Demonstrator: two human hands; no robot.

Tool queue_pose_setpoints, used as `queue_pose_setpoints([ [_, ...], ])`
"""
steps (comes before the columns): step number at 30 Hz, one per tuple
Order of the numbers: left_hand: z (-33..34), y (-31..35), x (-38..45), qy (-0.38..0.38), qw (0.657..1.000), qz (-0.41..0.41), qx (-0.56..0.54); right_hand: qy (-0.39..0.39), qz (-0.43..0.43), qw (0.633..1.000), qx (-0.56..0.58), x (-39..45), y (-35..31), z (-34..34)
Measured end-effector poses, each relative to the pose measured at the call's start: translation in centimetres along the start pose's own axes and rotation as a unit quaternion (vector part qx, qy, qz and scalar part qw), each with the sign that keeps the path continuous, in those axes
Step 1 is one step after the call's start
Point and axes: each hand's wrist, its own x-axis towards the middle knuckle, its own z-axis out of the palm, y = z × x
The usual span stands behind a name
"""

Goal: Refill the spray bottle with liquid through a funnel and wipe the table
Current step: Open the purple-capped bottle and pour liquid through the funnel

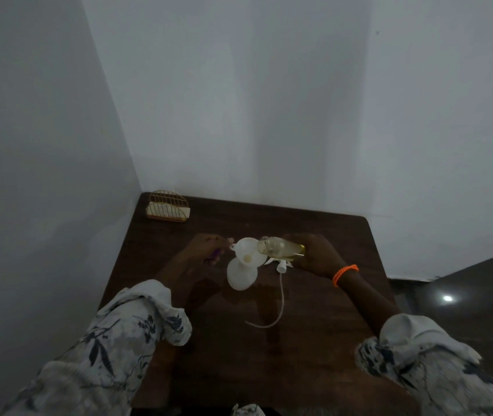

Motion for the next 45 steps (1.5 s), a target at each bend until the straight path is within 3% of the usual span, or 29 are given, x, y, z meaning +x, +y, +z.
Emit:
queue_pose_setpoints([
  [31, -0.5, 0.0, -0.5, 0.011, 0.999, 0.011, 0.047, -0.001, -0.007, 1.0, -0.015, 0.4, -1.4, -0.7],
  [45, -0.3, 0.3, -1.0, 0.01, 1.0, -0.004, 0.02, 0.005, -0.02, 0.999, -0.038, 0.6, -1.3, -0.7],
])
